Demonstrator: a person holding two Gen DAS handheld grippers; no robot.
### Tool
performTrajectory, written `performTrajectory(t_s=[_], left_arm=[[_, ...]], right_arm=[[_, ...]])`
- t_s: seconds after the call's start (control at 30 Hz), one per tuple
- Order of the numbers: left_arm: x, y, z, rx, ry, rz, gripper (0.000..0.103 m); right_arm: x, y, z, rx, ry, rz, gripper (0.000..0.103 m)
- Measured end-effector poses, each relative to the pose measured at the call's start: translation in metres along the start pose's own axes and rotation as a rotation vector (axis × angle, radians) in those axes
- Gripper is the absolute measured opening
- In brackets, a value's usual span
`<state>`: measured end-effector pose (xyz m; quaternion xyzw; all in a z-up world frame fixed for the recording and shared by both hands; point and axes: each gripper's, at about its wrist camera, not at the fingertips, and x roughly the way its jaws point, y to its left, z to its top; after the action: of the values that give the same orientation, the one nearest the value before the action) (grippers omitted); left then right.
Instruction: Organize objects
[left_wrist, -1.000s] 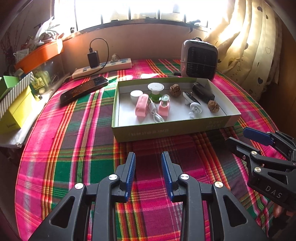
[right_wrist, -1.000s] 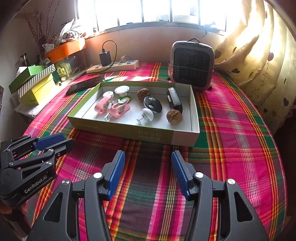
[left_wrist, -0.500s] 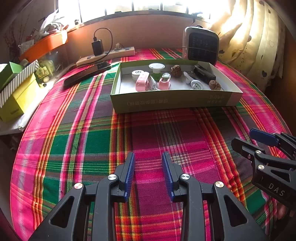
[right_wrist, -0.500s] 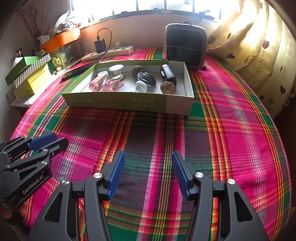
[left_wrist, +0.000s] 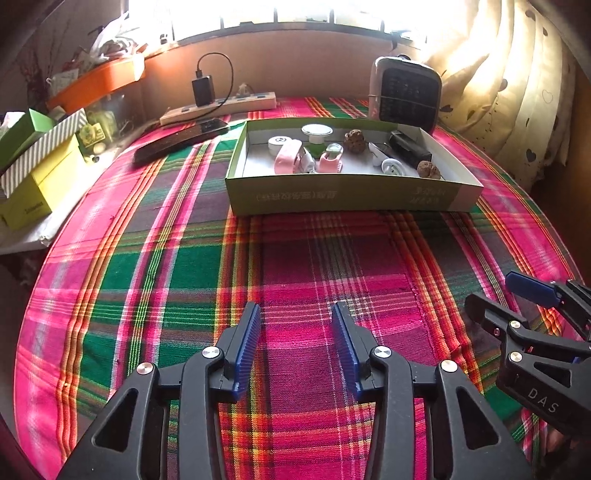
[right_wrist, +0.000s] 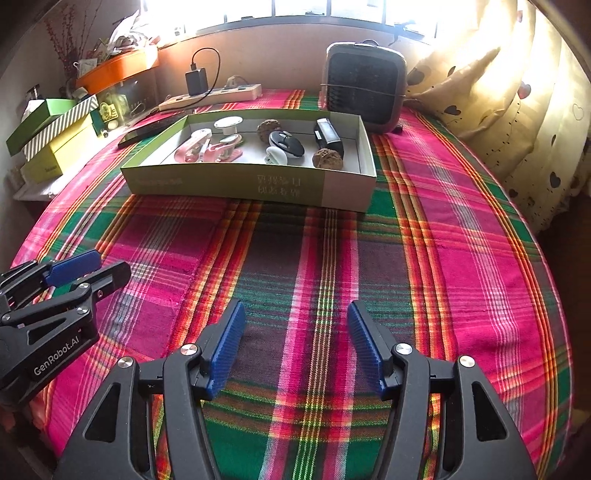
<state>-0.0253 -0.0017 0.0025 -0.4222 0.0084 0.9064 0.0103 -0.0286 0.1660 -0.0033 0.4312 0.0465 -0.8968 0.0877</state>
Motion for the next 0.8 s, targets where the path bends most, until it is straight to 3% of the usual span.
performTrajectory(t_s=[0.2, 0.8], left_arm=[[-0.0002, -0.001, -0.0009, -0.003, 0.001, 0.003, 0.042], [-0.0006, -0.0015, -0.0011, -0.002, 0.001, 0.004, 0.044]], right_arm=[[0.0016, 0.0007, 0.0001, -0.006, 0.008, 0.005, 0.071], [0.0041, -0.001, 0.0011, 0.014, 0.019, -0.014, 0.082]])
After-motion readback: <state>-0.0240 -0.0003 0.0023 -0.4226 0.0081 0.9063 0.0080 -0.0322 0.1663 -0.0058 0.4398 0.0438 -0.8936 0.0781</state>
